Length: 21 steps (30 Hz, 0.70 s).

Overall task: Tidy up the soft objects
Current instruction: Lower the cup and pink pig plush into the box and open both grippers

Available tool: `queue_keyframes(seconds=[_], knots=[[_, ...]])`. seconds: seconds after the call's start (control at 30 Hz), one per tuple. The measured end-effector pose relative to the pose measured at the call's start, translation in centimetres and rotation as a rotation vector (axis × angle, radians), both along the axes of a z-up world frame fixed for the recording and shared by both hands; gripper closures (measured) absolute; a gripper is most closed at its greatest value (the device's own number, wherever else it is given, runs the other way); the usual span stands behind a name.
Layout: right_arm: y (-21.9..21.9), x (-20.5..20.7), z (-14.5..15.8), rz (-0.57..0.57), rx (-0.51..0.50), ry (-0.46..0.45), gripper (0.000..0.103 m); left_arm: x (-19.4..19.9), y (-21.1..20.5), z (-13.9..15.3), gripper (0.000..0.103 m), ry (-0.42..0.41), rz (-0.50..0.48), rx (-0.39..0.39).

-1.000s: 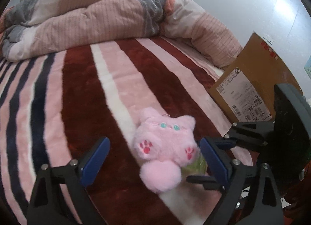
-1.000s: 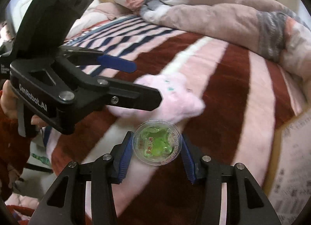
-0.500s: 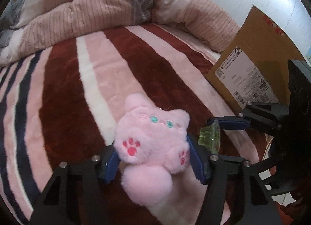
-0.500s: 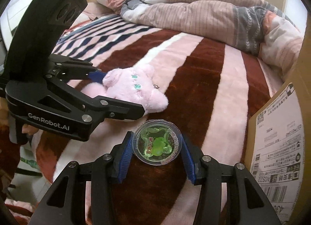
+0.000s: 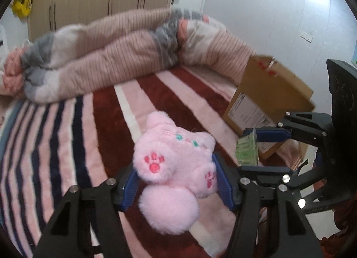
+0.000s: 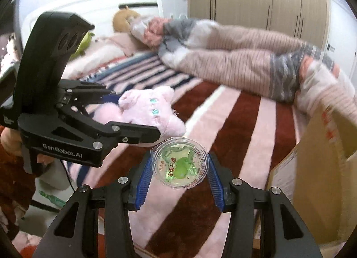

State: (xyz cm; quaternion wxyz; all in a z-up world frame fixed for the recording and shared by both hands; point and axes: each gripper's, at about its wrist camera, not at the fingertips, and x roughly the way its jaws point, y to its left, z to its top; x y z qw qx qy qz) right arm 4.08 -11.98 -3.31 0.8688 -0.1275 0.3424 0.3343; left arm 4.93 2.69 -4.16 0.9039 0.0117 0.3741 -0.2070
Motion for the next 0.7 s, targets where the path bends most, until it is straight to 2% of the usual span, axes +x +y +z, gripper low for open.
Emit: queue_keyframes(seconds=[0.2,0.37,0.5,0.7], knots=[[-2.9,-1.8,5.0,-0.034,0.049,-0.1,0.06,-2.8,-1.4,5.5,0.045,-0.095,-0.009,-0.001],[-7.0,-2.3,7.4,-0.092,0.083,-0.144,0.06,-3.7,-5.2,9.2,0.045,-0.154,-0.063,-0.003],[-11.3,-1.7,7.8,-0.167,0.082,-0.159,0.06,-2.9,-8.9,10.9,0.045,-0.17,-0.116,-0.026],[-17.0,0.7,5.4,-0.274,0.045,-0.102,0.06,-0.6,-15.5,11.4,0.045,-0.154,-0.206,-0.031]])
